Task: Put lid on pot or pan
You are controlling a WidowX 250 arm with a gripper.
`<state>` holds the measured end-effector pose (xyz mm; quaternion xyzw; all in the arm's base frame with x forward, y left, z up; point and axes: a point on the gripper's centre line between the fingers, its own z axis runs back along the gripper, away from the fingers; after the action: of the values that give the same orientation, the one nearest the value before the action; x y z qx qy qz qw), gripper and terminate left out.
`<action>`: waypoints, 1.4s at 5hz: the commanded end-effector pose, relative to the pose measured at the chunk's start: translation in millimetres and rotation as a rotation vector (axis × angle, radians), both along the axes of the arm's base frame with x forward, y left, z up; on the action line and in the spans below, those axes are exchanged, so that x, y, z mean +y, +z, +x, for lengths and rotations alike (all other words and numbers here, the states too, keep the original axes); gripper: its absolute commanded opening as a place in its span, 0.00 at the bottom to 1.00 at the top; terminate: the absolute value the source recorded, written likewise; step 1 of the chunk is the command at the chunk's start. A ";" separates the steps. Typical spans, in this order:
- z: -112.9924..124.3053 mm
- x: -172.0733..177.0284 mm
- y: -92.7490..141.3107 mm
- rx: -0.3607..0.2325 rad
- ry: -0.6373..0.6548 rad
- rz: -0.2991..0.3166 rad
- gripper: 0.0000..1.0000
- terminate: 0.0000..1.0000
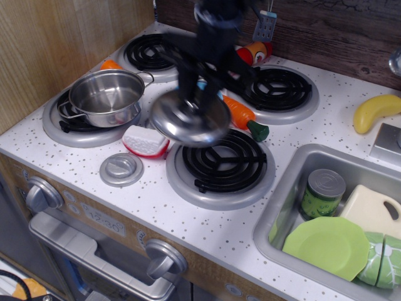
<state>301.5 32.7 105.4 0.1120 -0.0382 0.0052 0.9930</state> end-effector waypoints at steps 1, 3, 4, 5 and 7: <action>3.3 69.8 28.7 -0.076 -0.107 0.058 0.00 0.00; 11.3 117.4 6.9 -0.120 -0.202 0.039 0.00 0.00; 15.2 126.2 -10.9 -0.121 -0.239 0.028 0.00 0.00; 15.9 129.9 -19.9 -0.140 -0.238 -0.001 1.00 0.00; 19.2 126.7 -25.2 -0.174 -0.278 -0.030 1.00 0.00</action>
<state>319.3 154.7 70.4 0.0771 -0.1267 -0.1122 0.9826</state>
